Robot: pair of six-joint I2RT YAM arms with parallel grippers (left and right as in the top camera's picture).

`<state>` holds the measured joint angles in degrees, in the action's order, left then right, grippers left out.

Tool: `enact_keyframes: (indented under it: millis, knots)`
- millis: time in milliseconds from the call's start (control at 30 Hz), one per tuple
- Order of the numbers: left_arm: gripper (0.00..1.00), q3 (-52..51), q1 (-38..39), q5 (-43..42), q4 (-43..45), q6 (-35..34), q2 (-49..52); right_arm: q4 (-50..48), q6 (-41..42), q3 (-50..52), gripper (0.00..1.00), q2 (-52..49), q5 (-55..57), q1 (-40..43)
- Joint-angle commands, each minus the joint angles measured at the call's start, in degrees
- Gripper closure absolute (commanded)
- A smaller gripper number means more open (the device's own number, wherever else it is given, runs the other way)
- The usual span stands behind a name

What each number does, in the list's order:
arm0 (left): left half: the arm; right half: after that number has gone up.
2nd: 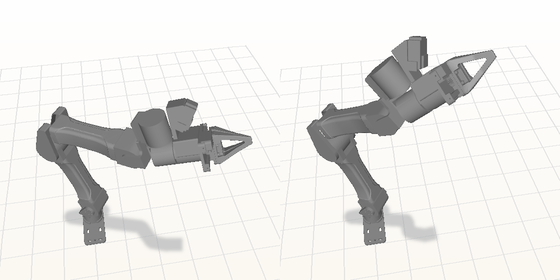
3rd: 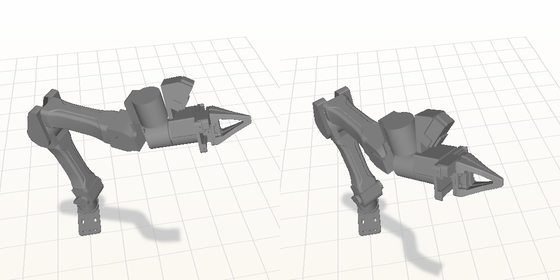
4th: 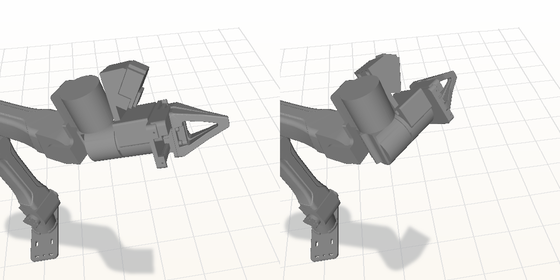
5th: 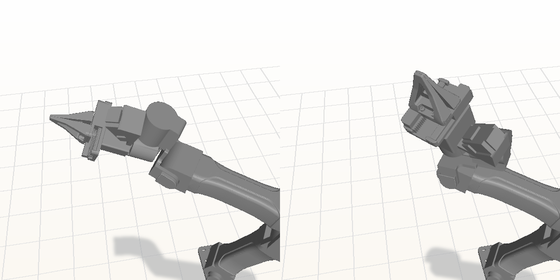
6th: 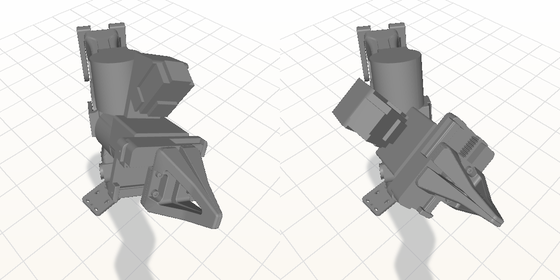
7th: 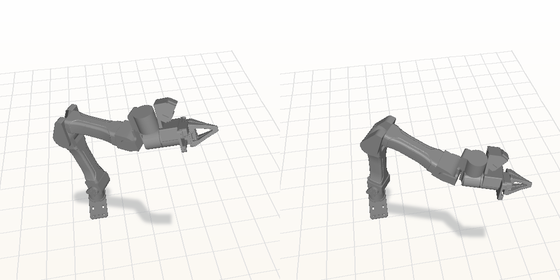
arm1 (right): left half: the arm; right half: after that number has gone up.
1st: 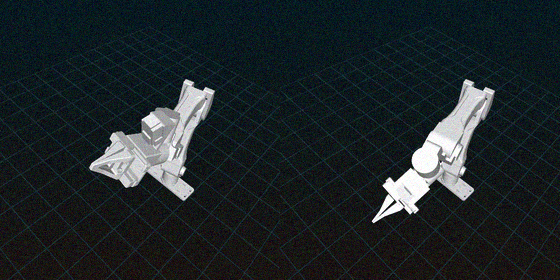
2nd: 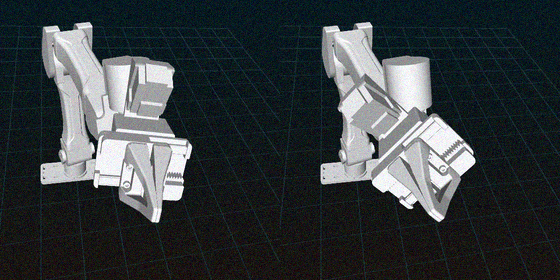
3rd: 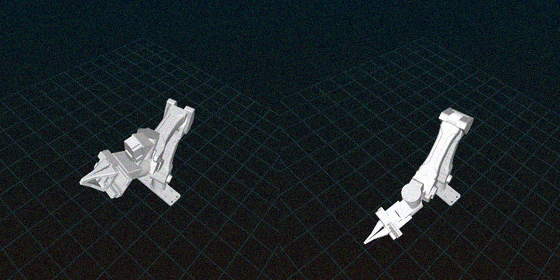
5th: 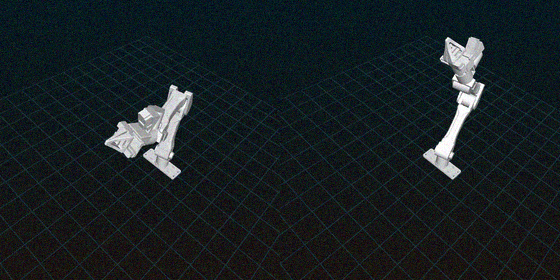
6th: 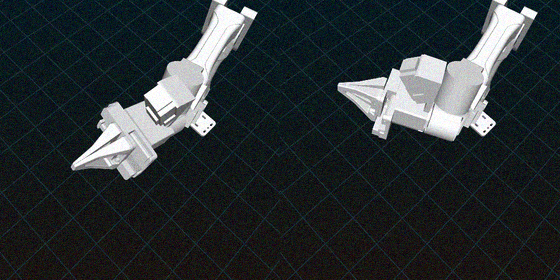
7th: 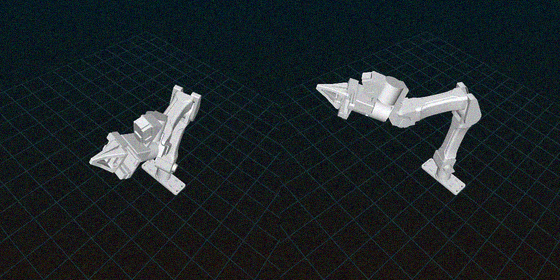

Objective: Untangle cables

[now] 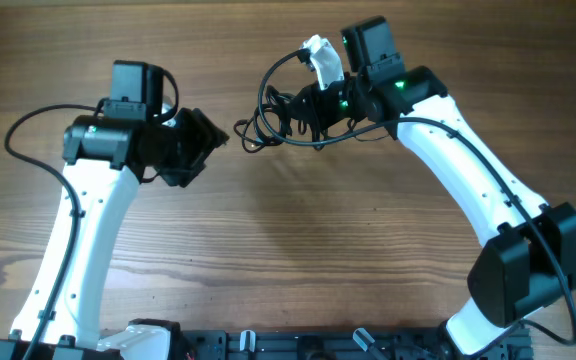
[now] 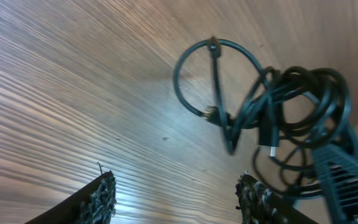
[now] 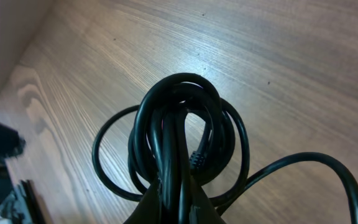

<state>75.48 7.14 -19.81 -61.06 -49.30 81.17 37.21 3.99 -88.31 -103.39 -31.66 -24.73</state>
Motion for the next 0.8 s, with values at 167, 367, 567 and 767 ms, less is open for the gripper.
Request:
enact_keyframes:
  millis: [167, 367, 567, 767]
  knots:
    - [0.37, -0.48, 9.62, 4.26, 14.34, -23.45, 9.03, 0.87, 6.73, -0.96, 0.96, -0.28, -1.20, -5.22]
    - [0.36, -0.48, 9.86, 4.96, 17.20, -25.16, 10.71, 2.60, 6.67, -0.96, 0.96, -0.28, -1.49, -5.33]
    - [0.47, -0.48, 9.90, 8.85, 15.61, -24.44, 10.73, 5.38, 5.01, -0.96, 0.96, -0.28, -1.05, -5.31]
    - [0.39, -0.48, 9.90, 19.89, 8.87, -17.75, 10.73, 8.96, -1.27, -0.96, 0.96, -0.28, 2.49, -5.20]
